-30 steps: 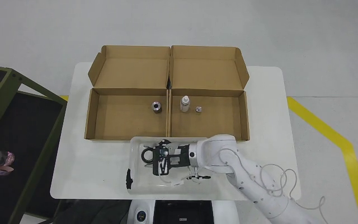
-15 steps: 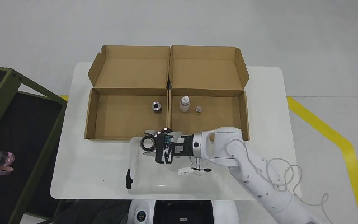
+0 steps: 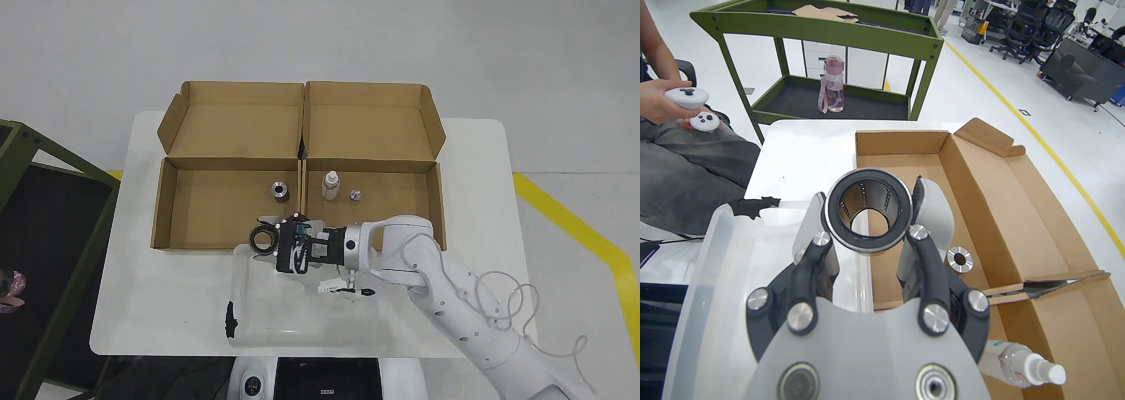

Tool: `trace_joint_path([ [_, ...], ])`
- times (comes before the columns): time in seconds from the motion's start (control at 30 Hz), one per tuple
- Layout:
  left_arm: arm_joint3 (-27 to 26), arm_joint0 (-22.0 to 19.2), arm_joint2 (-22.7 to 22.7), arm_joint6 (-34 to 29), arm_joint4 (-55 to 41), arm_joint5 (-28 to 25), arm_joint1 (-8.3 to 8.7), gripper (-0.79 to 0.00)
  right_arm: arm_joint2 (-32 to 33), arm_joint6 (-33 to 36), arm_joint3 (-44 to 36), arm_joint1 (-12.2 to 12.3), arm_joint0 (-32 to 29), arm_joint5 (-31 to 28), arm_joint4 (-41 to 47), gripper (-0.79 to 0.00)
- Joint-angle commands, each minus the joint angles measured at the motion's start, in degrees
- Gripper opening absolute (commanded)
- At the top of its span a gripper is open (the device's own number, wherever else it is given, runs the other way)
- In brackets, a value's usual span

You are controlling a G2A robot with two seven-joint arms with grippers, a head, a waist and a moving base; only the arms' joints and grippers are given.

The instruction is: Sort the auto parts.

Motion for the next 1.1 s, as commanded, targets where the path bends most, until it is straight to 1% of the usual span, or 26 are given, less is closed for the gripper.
trace_joint_path([
  [0.0,0.0,0.0,0.0,0.0,0.0,0.0,0.0,0.0,-0.08,-0.12,0.78,-0.15,0.72,0.34,0.18,-0.785],
  [0.53,0.0,0.0,0.0,0.0,0.0,0.0,0.0,0.0,-3.01,-0.57,8.75,-2.0,6.28,4.68,-1.31,-0.785],
  [1.07,0.0,0.0,0.0,0.0,0.0,0.0,0.0,0.0,-7.21,2.57,17.06,-4.43,11.84,6.97,-3.13,-0.785],
])
